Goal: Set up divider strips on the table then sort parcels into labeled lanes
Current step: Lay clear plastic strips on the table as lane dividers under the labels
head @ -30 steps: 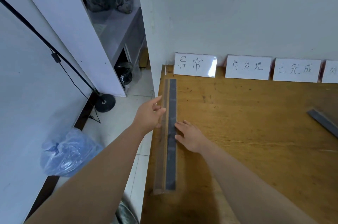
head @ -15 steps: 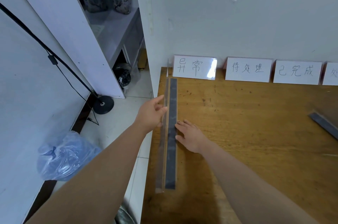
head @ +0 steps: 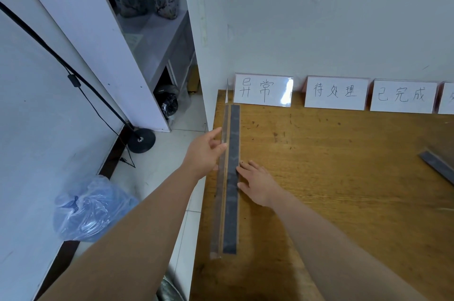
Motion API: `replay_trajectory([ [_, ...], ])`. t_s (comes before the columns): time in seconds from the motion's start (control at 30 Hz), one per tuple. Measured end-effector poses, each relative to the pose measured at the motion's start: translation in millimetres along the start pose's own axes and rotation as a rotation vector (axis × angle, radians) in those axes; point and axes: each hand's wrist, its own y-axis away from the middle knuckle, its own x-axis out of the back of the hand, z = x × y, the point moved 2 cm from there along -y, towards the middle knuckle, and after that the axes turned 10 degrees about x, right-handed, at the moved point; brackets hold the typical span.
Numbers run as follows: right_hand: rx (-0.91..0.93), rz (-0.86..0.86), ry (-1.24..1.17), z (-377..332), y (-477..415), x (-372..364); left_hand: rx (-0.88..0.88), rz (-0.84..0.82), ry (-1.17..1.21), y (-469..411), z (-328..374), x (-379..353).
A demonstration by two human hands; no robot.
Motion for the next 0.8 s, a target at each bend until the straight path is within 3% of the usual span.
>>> replay_trajectory([
  [0.6,-0.051,0.115,-0.005,-0.3,6.4,7.9,0.017,0.067,-0.164,10.9,1.1,7.0],
  [0.8,-0.101,0.233,0.063,3.7,35.8,42.2,-0.095,0.141,-0.293,21.3,18.6,10.4],
])
